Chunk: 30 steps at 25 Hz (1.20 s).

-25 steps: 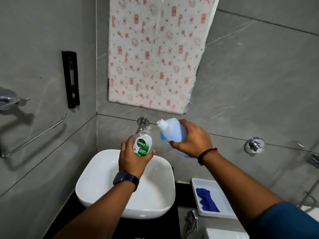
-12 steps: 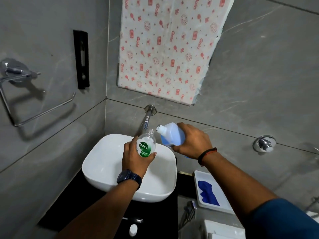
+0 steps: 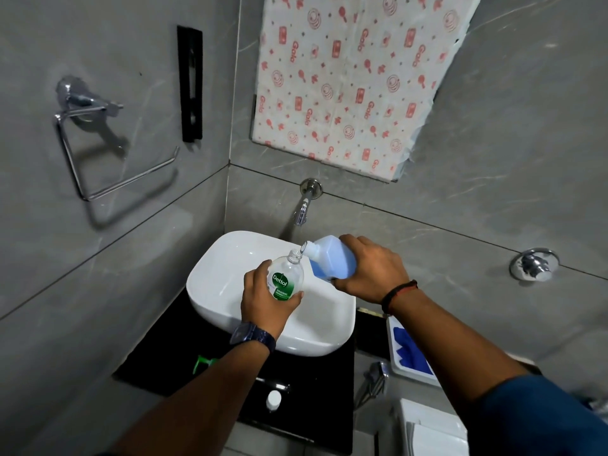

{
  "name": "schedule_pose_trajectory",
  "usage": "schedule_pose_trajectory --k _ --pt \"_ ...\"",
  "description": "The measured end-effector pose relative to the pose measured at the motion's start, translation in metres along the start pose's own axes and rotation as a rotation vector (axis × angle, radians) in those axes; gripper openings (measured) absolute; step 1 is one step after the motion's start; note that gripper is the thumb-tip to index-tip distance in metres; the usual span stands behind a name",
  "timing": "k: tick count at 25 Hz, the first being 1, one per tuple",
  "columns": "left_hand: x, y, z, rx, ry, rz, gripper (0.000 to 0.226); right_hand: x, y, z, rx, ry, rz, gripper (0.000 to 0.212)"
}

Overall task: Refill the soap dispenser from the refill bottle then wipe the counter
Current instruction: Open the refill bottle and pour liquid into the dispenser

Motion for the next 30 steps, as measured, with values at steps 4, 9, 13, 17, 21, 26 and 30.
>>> schedule_pose_trajectory --k 4,9,13,17,21,26,30 --pt "-0.005 -0.01 -0.003 0.0 0.003 0.016 0.087 -0.01 0.0 -0.003 -0.004 -0.024 0.003 0.067" --pt "-0.012 -0.018 -0.005 0.01 0.001 0.018 0.088 -0.018 -0.003 -0.005 -0.014 -0.069 -0.031 0.066" --pt "-0.019 -0.023 -0.006 0.021 0.014 0.03 0.089 -0.024 -0.001 -0.007 -0.01 -0.106 -0.058 0.066" --pt "-0.023 -0.027 -0.005 0.03 0.02 0.039 0.089 -0.028 0.0 -0.009 -0.009 -0.124 -0.071 0.065" --pt "-0.028 -0.029 -0.008 0.023 0.012 0.037 0.089 -0.033 0.002 -0.012 -0.007 -0.175 -0.11 0.065" --pt "-0.032 -0.034 -0.011 0.012 0.015 0.041 0.088 -0.037 0.005 -0.014 -0.036 -0.19 -0.123 0.065" --pt "-0.033 -0.037 -0.01 0.025 0.026 0.05 0.089 -0.04 0.006 -0.015 -0.032 -0.185 -0.119 0.065"
Point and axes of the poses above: each hand's wrist, its own z-axis towards the middle knuckle, its own y-axis out of the palm, x = y × z, the point moved 4 cm from there along z, towards the middle knuckle, and after that the axes turned 14 degrees about x, right-handed, at the moved point
